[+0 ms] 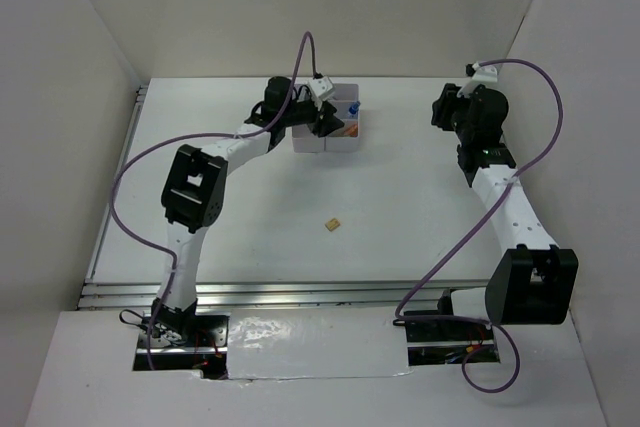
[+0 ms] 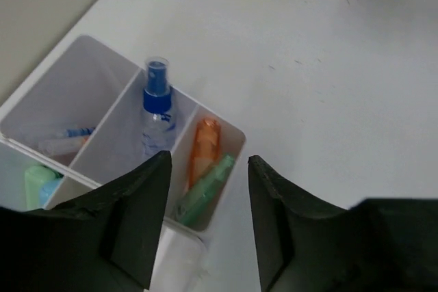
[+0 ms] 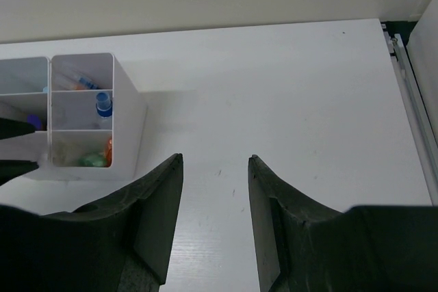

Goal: Sort the stationery into containers
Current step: Pick up the stationery from the center of the board.

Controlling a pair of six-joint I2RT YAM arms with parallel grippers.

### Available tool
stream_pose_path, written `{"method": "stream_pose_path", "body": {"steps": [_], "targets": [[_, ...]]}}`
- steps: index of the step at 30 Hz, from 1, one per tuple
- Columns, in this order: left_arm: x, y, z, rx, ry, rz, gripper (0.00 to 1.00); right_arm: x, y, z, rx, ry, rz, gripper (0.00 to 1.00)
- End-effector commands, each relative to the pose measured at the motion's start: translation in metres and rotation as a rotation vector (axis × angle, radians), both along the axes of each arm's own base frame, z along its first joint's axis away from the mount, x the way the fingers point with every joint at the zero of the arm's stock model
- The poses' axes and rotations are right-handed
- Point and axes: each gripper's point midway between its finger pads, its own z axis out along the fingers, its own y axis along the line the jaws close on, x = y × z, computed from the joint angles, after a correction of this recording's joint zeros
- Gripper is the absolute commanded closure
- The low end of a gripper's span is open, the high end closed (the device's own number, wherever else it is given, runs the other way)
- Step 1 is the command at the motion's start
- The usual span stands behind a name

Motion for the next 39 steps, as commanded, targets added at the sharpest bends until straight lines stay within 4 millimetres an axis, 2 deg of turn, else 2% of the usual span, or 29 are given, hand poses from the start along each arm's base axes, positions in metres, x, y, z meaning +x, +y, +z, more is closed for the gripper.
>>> {"method": "stream_pose_path", "body": {"steps": [1,2,3,5,6,7,9,10,11,13,15,16,17,18,19,21,24,32,36,39], "targets": [[-0.038,0.007,0.07,0.012,-0.098,-0.087,0.41,0.003,0.007,0.022,-0.003,-0.044,0.033,0.5],[-0.052,0.012,0.089,0.047,-0.138,-0.106,0.42,0.002,0.008,0.021,-0.011,-0.039,0.043,0.51],[-0.074,0.02,0.068,0.129,-0.007,-0.127,0.43,-0.001,0.009,0.013,-0.017,-0.01,0.053,0.51],[-0.093,0.037,0.06,0.285,0.0,-0.109,0.42,-0.005,0.016,0.005,-0.031,0.022,0.102,0.52],[-0.11,0.034,0.052,0.351,0.035,-0.116,0.38,-0.01,0.018,-0.005,-0.031,0.058,0.113,0.52],[-0.134,0.047,0.026,0.445,0.147,-0.121,0.36,-0.012,0.02,-0.007,-0.029,0.068,0.126,0.52],[-0.16,0.055,0.013,0.527,0.206,-0.128,0.28,-0.021,0.023,-0.019,-0.019,0.099,0.14,0.52],[-0.178,0.063,-0.002,0.565,0.291,-0.124,0.25,-0.023,0.023,-0.022,-0.014,0.103,0.143,0.52],[-0.188,0.063,-0.011,0.608,0.319,-0.121,0.2,-0.027,0.024,-0.024,-0.013,0.107,0.142,0.52],[-0.211,0.066,-0.031,0.678,0.426,-0.135,0.17,-0.032,0.025,-0.033,-0.009,0.128,0.147,0.52],[-0.223,0.061,-0.043,0.742,0.468,-0.138,0.16,-0.035,0.024,-0.039,-0.008,0.146,0.147,0.52],[-0.229,0.059,-0.063,0.784,0.537,-0.124,0.17,-0.036,0.023,-0.04,-0.007,0.148,0.144,0.52],[-0.239,0.058,-0.074,0.84,0.574,-0.121,0.2,-0.037,0.023,-0.042,-0.004,0.151,0.143,0.53],[-0.237,0.057,-0.079,0.875,0.587,-0.089,0.21,-0.038,0.022,-0.043,0.005,0.156,0.141,0.52],[-0.243,0.056,-0.096,0.91,0.647,-0.08,0.21,-0.039,0.022,-0.044,0.008,0.158,0.142,0.52],[-0.247,0.052,-0.109,0.939,0.692,-0.035,0.23,-0.041,0.022,-0.045,0.021,0.165,0.142,0.52],[-0.245,0.046,-0.119,0.963,0.681,-0.005,0.24,-0.045,0.021,-0.045,0.027,0.163,0.141,0.52],[-0.242,0.028,-0.13,0.967,0.675,0.003,0.24,-0.057,0.019,-0.052,0.017,0.192,0.139,0.53],[-0.246,0.018,-0.132,0.971,0.657,0.006,0.25,-0.061,0.016,-0.054,0.019,0.201,0.131,0.53],[-0.252,0.015,-0.141,0.99,0.646,0.03,0.28,-0.064,0.015,-0.054,0.011,0.205,0.129,0.53]]}}
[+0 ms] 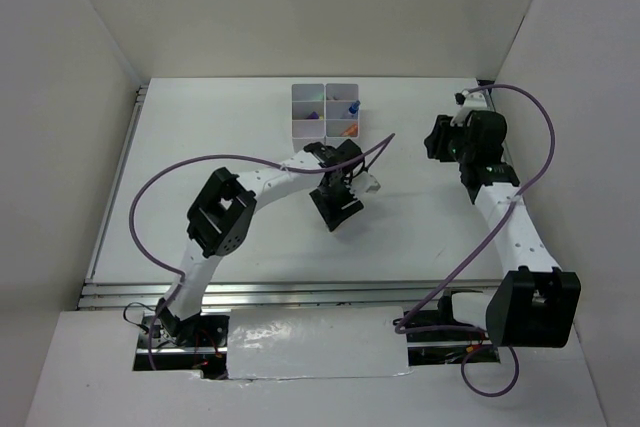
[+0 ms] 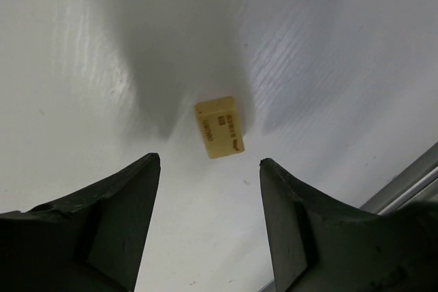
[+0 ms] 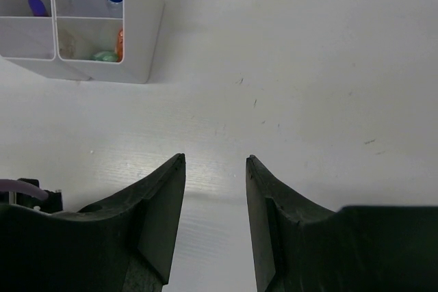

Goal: Sort the stationery into containers
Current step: Pick up the stationery from the center of the board, then place the stationery in the storage box.

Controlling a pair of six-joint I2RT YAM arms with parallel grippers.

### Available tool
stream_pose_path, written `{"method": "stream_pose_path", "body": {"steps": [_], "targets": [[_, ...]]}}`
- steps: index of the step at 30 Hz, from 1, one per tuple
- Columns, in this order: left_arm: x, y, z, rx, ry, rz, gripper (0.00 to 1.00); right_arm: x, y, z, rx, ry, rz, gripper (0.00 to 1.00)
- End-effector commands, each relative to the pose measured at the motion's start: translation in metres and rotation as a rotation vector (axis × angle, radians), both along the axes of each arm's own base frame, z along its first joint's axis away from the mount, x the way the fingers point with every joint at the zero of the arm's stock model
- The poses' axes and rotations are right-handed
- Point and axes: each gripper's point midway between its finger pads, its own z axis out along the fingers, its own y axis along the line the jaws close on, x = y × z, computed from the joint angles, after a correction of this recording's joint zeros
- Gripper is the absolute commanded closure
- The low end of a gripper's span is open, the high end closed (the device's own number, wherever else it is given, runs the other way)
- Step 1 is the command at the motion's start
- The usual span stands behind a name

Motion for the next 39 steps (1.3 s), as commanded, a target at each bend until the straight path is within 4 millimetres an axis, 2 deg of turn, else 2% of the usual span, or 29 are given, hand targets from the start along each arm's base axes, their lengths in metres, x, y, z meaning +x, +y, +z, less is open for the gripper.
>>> {"method": "stream_pose_path", "body": {"steps": [1,7,11,15,18,21,23,24,26,27,28,29,30,31,32,35,36,39], "targets": [[-0.008,-0.009,-0.011,0.025,-0.013,0.024,0.29,-0.008,-0.004,0.008,-0.013,-0.017,-0.006,0.53],[-0.013,-0.014,-0.021,0.061,-0.073,0.063,0.35,-0.013,-0.01,0.007,-0.019,-0.012,-0.015,0.53],[-0.016,-0.013,-0.031,0.074,-0.056,0.092,0.43,-0.018,-0.014,0.004,-0.04,-0.012,0.0,0.53],[-0.004,-0.014,-0.032,0.08,-0.111,0.114,0.5,-0.021,-0.015,0.004,-0.039,-0.018,0.005,0.53],[0.0,-0.021,-0.034,0.067,-0.109,0.114,0.59,-0.022,-0.016,0.005,-0.037,-0.023,0.006,0.53],[0.005,-0.022,-0.029,0.05,-0.119,0.12,0.72,-0.022,-0.018,0.007,-0.038,-0.029,0.002,0.53],[0.015,-0.022,-0.017,-0.01,-0.087,0.192,0.82,-0.02,-0.018,0.01,-0.041,-0.04,0.002,0.53],[0.022,-0.022,-0.001,-0.047,-0.101,0.202,0.84,-0.019,-0.019,0.009,-0.041,-0.039,0.001,0.53],[0.052,-0.013,0.024,-0.119,-0.158,0.247,0.89,-0.016,-0.02,0.012,-0.041,-0.046,-0.002,0.53],[0.064,-0.012,0.055,-0.194,-0.209,0.267,0.91,-0.014,-0.02,0.013,-0.04,-0.046,-0.004,0.52],[0.089,-0.002,0.071,-0.258,-0.269,0.315,0.94,-0.012,-0.021,0.015,-0.041,-0.052,-0.004,0.52],[0.102,0.003,0.106,-0.333,-0.342,0.336,0.96,-0.011,-0.021,0.014,-0.038,-0.05,-0.006,0.52],[0.115,0.01,0.123,-0.378,-0.392,0.362,0.97,-0.009,-0.021,0.013,-0.035,-0.044,-0.004,0.52],[0.131,0.027,0.131,-0.39,-0.446,0.369,0.98,-0.006,-0.021,0.015,-0.03,-0.05,-0.006,0.52],[0.143,0.029,0.156,-0.444,-0.53,0.358,0.98,-0.004,-0.02,0.014,-0.025,-0.046,-0.002,0.52],[0.169,0.046,0.175,-0.445,-0.643,0.354,1.0,0.005,-0.019,0.015,-0.013,-0.047,-0.001,0.52],[0.176,0.053,0.176,-0.437,-0.662,0.372,1.0,0.007,-0.019,0.018,-0.016,-0.053,-0.003,0.52],[0.193,0.058,0.179,-0.445,-0.658,0.402,1.0,0.017,-0.017,0.023,0.009,-0.057,-0.017,0.52]]}}
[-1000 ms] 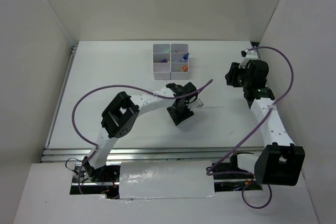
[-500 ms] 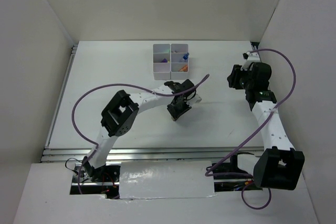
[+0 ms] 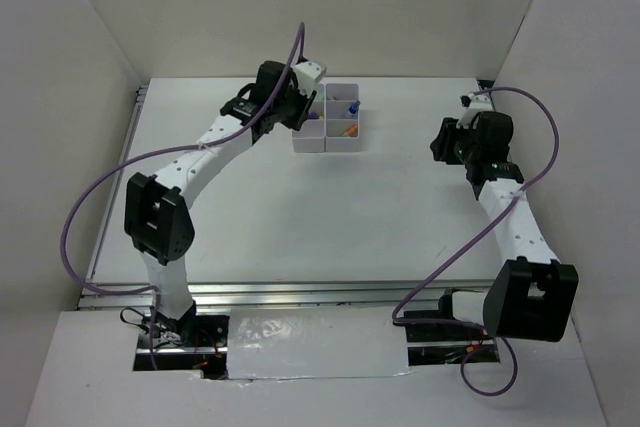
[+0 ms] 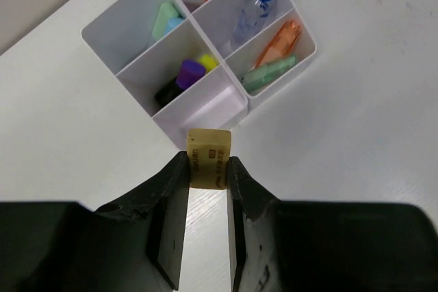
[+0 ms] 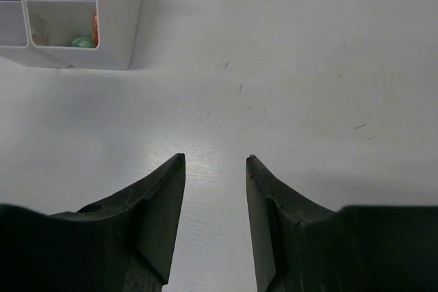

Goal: Sort the stationery into containers
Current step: Place the stationery in the storage box.

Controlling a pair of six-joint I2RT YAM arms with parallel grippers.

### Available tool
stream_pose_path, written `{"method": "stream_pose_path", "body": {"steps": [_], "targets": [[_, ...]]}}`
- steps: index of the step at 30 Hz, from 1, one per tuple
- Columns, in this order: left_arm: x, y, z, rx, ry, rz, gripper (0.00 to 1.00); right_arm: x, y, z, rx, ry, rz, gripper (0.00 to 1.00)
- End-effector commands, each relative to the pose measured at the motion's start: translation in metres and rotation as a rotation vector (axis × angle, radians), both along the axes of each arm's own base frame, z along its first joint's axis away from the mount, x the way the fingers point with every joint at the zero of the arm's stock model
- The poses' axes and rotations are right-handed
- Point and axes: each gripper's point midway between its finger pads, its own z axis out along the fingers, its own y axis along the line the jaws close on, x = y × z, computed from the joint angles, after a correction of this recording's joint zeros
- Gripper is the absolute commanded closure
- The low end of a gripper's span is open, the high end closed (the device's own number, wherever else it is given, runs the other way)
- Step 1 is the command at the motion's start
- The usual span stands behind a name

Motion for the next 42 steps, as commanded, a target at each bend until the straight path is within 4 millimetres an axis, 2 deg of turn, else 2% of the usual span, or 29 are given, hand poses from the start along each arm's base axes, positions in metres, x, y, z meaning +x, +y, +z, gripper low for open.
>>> {"method": "stream_pose_path", "body": {"steps": [1,7,9,11,15,21,29,30,34,39,42], "targets": [[0.015,-0.015,-0.005,-0.021,-0.013,-0.042,1.0,0.025,0.001,0.043,0.021,-0.119,-0.019,0.52],[0.041,-0.009,-0.018,-0.05,-0.019,-0.01,0.93,0.04,0.003,0.044,0.043,-0.11,-0.034,0.52],[0.049,-0.009,-0.013,-0.049,-0.034,0.003,0.91,0.043,0.006,0.045,0.044,-0.11,-0.022,0.52],[0.055,-0.009,-0.023,-0.026,-0.024,0.011,0.89,0.045,0.01,0.042,0.044,-0.1,-0.009,0.51],[0.068,-0.006,-0.026,-0.015,-0.047,0.024,0.88,0.051,0.013,0.045,0.034,-0.105,0.0,0.51],[0.073,-0.008,-0.049,-0.012,0.01,0.013,0.88,0.056,0.016,0.045,0.018,-0.108,0.011,0.51],[0.066,-0.009,-0.076,0.007,0.08,-0.004,0.83,0.06,0.016,0.043,0.01,-0.104,0.015,0.5],[0.066,-0.008,-0.081,0.015,0.092,-0.002,0.82,0.061,0.016,0.042,0.011,-0.101,0.016,0.5],[0.066,-0.005,-0.09,0.033,0.1,0.006,0.64,0.065,0.017,0.042,0.003,-0.104,0.018,0.49],[0.071,-0.004,-0.094,0.047,0.092,0.011,0.58,0.067,0.018,0.04,0.0,-0.098,0.021,0.49],[0.073,-0.005,-0.091,0.047,0.083,0.008,0.45,0.067,0.02,0.042,-0.004,-0.103,0.027,0.49]]}}
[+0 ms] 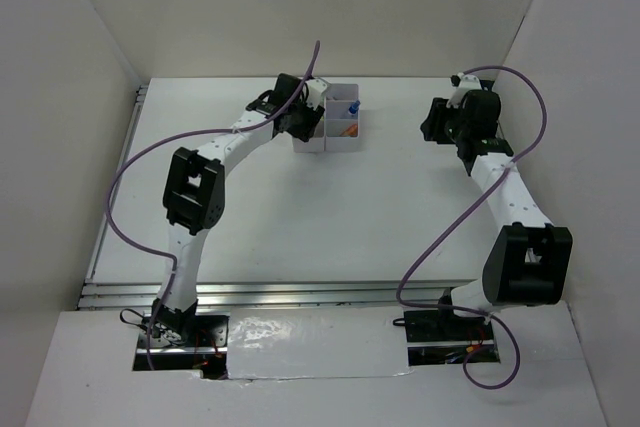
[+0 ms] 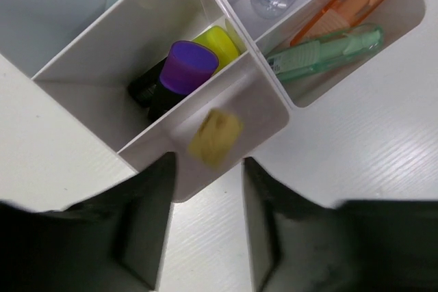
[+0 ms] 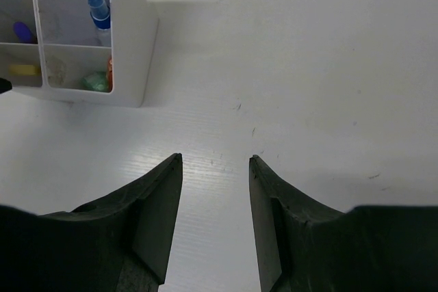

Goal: Sort the stationery into containers
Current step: Place the stationery in the storage box, then reset both arms

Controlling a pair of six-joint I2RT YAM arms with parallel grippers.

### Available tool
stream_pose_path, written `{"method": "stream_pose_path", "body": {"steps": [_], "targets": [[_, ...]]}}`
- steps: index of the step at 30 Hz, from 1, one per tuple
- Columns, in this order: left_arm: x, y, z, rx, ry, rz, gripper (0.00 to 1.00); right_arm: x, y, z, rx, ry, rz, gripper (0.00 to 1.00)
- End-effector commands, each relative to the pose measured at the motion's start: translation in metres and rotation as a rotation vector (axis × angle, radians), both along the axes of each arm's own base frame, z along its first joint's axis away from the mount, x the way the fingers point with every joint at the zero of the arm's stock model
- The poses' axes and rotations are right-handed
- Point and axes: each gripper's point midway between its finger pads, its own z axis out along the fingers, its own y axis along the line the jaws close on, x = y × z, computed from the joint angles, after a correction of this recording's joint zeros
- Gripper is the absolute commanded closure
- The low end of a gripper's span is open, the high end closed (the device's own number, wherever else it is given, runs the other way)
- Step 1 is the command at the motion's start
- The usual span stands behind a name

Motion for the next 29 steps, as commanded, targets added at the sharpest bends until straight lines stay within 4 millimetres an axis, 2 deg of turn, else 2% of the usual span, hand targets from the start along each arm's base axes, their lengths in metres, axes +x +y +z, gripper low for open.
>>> {"method": "stream_pose_path", "body": {"steps": [1,4,6,7,8,9,10,12,13,14,15,16,17,18,19,20,22,23,24,25,26,27,28,29], "targets": [[0.014,0.0,0.018,-0.007,-0.061,-0.001,0.38,0.014,0.002,0.029,-0.025,-0.09,0.007,0.49],[0.016,-0.001,0.029,-0.018,-0.083,-0.002,0.29,0.015,0.002,0.029,-0.028,-0.09,0.007,0.49],[0.013,-0.003,0.054,-0.054,-0.116,-0.007,0.26,0.014,0.002,0.031,-0.032,-0.094,0.008,0.49],[0.011,-0.004,0.083,-0.1,-0.159,-0.011,0.24,0.014,0.002,0.032,-0.035,-0.094,0.009,0.49],[0.008,-0.004,0.1,-0.125,-0.181,-0.012,0.23,0.013,0.002,0.033,-0.037,-0.097,0.011,0.49],[0.003,-0.001,0.108,-0.147,-0.189,-0.005,0.18,0.013,0.001,0.035,-0.037,-0.099,0.007,0.49],[-0.005,0.002,0.141,-0.188,-0.24,-0.005,0.14,0.012,0.0,0.038,-0.041,-0.108,0.003,0.49],[-0.015,0.017,0.155,-0.219,-0.235,0.024,0.01,0.009,-0.002,0.039,-0.04,-0.11,-0.005,0.49],[-0.027,0.025,0.172,-0.258,-0.222,0.049,0.01,0.008,-0.007,0.043,-0.042,-0.122,-0.017,0.47],[-0.029,0.043,0.172,-0.262,-0.199,0.077,0.01,0.006,-0.01,0.041,-0.042,-0.117,-0.022,0.46],[-0.033,0.052,0.171,-0.263,-0.175,0.09,0.01,0.005,-0.014,0.041,-0.07,-0.124,-0.015,0.44],[-0.042,0.067,0.169,-0.258,-0.137,0.114,0.01,0.003,-0.02,0.041,-0.08,-0.123,-0.025,0.39],[-0.04,0.092,0.161,-0.233,-0.114,0.188,0.01,0.001,-0.026,0.037,-0.096,-0.115,-0.036,0.33],[-0.041,0.109,0.153,-0.198,-0.094,0.237,0.01,0.0,-0.03,0.035,-0.104,-0.109,-0.046,0.18],[-0.049,0.125,0.139,-0.149,-0.042,0.277,0.01,-0.001,-0.039,0.031,-0.109,-0.098,-0.07,0.08],[-0.048,0.152,0.13,-0.089,-0.027,0.357,0.01,-0.003,-0.045,0.025,-0.114,-0.089,-0.085,0.01],[-0.055,0.183,0.116,-0.016,0.006,0.446,0.01,-0.005,-0.053,0.022,-0.119,-0.085,-0.101,0.0],[-0.061,0.209,0.098,0.028,0.037,0.522,0.01,-0.008,-0.059,0.017,-0.119,-0.076,-0.117,0.0],[-0.067,0.22,0.099,0.029,0.036,0.547,0.01,-0.009,-0.061,0.018,-0.122,-0.085,-0.122,0.0],[-0.079,0.229,0.077,0.045,0.084,0.563,0.01,-0.01,-0.063,0.016,-0.124,-0.083,-0.127,0.0],[-0.079,0.245,0.074,0.034,0.067,0.602,0.01,-0.013,-0.066,0.012,-0.125,-0.077,-0.136,0.0],[-0.084,0.252,0.082,0.012,0.042,0.622,0.01,-0.014,-0.067,0.014,-0.128,-0.085,-0.142,0.0],[-0.094,0.265,0.064,0.017,0.073,0.65,0.01,-0.016,-0.068,0.01,-0.127,-0.079,-0.145,0.0],[-0.097,0.267,0.063,0.005,0.069,0.65,0.01,-0.017,-0.069,0.009,-0.127,-0.077,-0.148,0.0]]}}
